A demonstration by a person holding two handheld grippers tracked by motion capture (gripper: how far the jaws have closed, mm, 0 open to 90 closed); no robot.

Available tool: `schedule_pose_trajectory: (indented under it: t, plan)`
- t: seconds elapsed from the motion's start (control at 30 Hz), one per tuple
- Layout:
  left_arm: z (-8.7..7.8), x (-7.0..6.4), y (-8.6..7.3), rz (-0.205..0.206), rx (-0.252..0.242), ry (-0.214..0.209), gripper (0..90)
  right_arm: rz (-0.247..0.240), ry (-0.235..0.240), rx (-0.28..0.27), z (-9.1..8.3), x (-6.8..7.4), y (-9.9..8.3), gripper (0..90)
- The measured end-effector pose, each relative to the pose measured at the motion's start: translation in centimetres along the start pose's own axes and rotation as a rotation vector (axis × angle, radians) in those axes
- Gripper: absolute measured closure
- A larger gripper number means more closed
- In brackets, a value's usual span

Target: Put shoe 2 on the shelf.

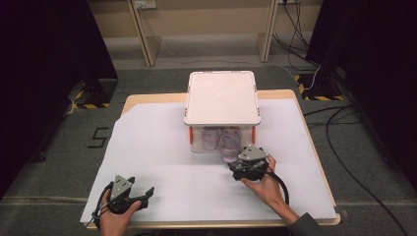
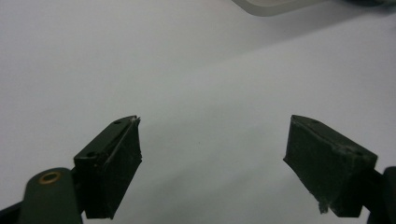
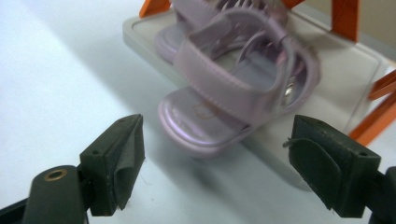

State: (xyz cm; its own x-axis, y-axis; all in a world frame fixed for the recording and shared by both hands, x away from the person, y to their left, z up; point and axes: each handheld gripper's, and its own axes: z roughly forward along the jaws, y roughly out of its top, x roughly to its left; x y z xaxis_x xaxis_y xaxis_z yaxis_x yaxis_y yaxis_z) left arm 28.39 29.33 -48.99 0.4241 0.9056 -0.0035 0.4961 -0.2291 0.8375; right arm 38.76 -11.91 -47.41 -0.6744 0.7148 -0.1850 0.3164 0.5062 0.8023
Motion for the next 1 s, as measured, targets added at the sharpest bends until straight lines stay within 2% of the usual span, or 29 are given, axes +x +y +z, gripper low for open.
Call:
schedule_pose_trajectory:
  t: [0.1,0.27,0.33,0.4,0.5,0.6,0.7,0.93,1.0]
  plan:
    - [0.1,0.0,0.0,-0.001,-0.001,0.001,17.7,-0.022,-0.003,0.025,0.8,0.3,-0.2,20.7]
    - [0.0,0.0,0.0,0.0,0.001,0.0,17.7,-0.055,-0.032,0.035,1.3,0.3,-0.2,31.7]
    - [0.0,0.0,0.0,-0.003,-0.001,0.0,17.7,-0.037,-0.02,0.038,1.3,0.0,-0.3,32.6]
    - [0.0,0.0,0.0,-0.001,0.002,0.0,17.7,-0.042,-0.016,0.042,1.2,-0.1,-0.3,34.3]
    - [0.0,0.0,0.0,0.0,0.001,0.001,17.7,-0.052,-0.038,0.047,1.3,-0.3,-0.2,37.5]
    - [0.1,0.0,0.0,0.0,0.002,0.001,17.7,-0.019,-0.034,0.037,1.6,-0.9,-0.3,38.3]
    - [0.1,0.0,0.0,0.0,0.004,0.0,17.7,-0.026,-0.056,0.031,2.1,-1.3,0.0,39.1]
    - [0.1,0.0,0.0,0.004,0.006,0.002,17.7,0.018,-0.069,0.026,3.1,-2.0,0.6,38.2]
    - [0.1,0.0,0.0,0.003,0.007,0.001,17.7,0.014,-0.075,0.024,3.4,-2.1,0.9,37.5]
